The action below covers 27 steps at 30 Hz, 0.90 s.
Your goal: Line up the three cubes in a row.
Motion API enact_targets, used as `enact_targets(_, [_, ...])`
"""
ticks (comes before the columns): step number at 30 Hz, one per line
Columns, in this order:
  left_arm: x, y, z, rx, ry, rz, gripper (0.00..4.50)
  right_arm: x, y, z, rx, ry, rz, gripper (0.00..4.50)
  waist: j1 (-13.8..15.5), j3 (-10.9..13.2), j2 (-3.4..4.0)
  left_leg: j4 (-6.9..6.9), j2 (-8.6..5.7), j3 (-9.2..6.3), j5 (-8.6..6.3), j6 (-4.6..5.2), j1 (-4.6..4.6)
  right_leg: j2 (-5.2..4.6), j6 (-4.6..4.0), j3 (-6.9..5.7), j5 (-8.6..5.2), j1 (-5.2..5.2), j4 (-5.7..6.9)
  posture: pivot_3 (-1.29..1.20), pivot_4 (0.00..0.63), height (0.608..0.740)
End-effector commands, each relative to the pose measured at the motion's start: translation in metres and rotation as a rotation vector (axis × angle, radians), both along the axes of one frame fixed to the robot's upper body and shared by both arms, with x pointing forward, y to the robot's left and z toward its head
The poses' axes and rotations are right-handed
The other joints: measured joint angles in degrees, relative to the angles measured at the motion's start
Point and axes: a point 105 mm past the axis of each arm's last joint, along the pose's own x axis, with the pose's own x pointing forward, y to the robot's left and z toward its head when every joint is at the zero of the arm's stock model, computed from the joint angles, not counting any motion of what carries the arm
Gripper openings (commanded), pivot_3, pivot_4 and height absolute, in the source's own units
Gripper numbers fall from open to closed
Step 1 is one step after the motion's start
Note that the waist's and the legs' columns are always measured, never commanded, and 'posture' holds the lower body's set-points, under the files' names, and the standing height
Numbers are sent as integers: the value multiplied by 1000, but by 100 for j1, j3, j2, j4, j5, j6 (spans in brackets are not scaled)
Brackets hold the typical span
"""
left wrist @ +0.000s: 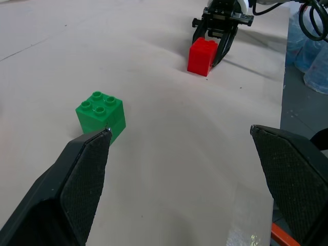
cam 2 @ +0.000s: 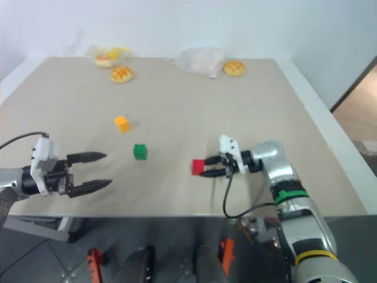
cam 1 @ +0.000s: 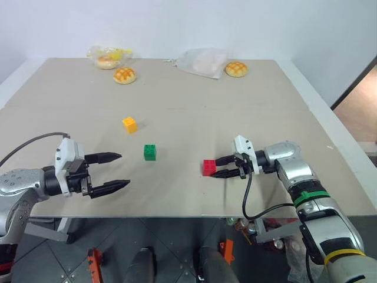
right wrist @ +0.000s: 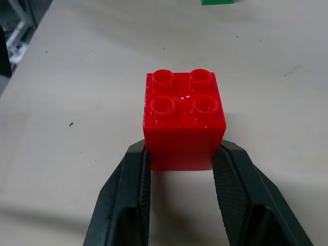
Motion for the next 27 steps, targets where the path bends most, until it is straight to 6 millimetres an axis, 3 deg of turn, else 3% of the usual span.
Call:
enact_targets(1, [-3, -1, 8, -3, -53, 10, 4500, 8, -3, -1, -38, -23, -31, 2877, 4, 0, 0, 0, -1, 0, 0, 0, 2, 0, 0, 0, 0, 2, 0, 0, 150, 740])
enact_targets(5, [1, 4, -8, 55, -48, 34, 4500, 13, -8, 5, -75, -64, -29, 4213, 4, 0, 0, 0, 3, 7, 1, -1, 22, 0, -3, 2, 1, 17, 1, 0, 150, 740])
enact_targets(10, [14, 11, -19, 75, -56, 64, 4500, 13, -20, 34, -68, -117, -18, 4213, 39, 0, 1, 0, 1, 24, 2, -3, 19, -4, -3, 13, 2, 15, 1, 0, 150, 740])
enact_targets(14, [32, 15, -24, 70, -71, 87, 4500, 3, -28, 97, 66, -219, -11, 4213, 46, 2, 3, -1, 0, 34, 2, -3, 7, -4, 6, 25, 5, 0, 2, 0, 150, 740])
enact_targets(18, [48, 15, -29, 57, -74, 89, 4500, -18, -25, 135, 196, -266, -13, 4213, 42, 1, 2, -7, 5, 34, 2, -3, 10, 1, 8, 24, 4, -3, 5, 0, 150, 740])
enact_targets(22, [64, 6, -35, 55, -80, 63, 4500, -38, -12, 149, 326, -251, -25, 4213, 44, 0, 1, -8, 11, 34, 1, -4, 13, 7, 4, 24, 0, 0, 7, 0, 150, 740])
enact_targets(27, [83, -7, -42, 72, -77, 9, 4500, -56, 5, 143, 404, -207, -49, 4213, 39, 0, 0, 8, 8, 37, 2, -4, 8, 6, 11, 28, 12, -2, 11, 0, 150, 740])
